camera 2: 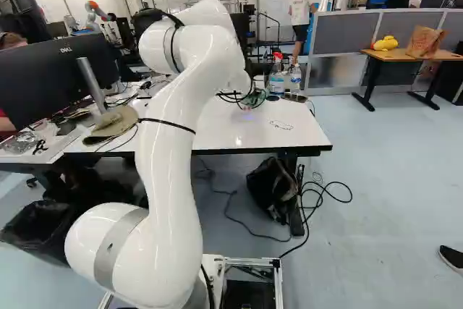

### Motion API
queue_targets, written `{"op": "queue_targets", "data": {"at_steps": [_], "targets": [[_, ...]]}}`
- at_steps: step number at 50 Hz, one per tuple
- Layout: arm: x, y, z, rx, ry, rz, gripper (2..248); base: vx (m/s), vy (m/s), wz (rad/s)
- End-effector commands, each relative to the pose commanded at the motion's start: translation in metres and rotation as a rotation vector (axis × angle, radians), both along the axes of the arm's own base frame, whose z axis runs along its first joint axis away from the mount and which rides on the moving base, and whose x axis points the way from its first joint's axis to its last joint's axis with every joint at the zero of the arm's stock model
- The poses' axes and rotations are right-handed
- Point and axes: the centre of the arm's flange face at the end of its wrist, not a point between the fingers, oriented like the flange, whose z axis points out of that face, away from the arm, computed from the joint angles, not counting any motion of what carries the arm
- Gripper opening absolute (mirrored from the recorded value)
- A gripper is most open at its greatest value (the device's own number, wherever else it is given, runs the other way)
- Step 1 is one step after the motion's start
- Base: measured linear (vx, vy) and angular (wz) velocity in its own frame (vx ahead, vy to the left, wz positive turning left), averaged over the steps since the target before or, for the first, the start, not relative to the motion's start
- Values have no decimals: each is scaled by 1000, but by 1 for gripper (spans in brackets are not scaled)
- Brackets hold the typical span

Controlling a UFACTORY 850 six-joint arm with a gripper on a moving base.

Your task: Clean the table with the green towel

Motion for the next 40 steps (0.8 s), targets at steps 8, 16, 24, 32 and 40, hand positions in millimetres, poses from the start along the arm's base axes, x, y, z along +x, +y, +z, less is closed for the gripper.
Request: {"op": "queue_targets", "data": {"at_steps": [8,16,24,32,40], "targets": [[-14,3,3,3,16,0,42,0,0,0],[-29,5,6,6,32,-1,42,0,0,0],[-43,5,8,9,46,-4,42,0,0,0],[-47,-3,8,10,48,-17,42,0,0,0],[-41,-14,7,8,40,-30,42,0,0,0]]}}
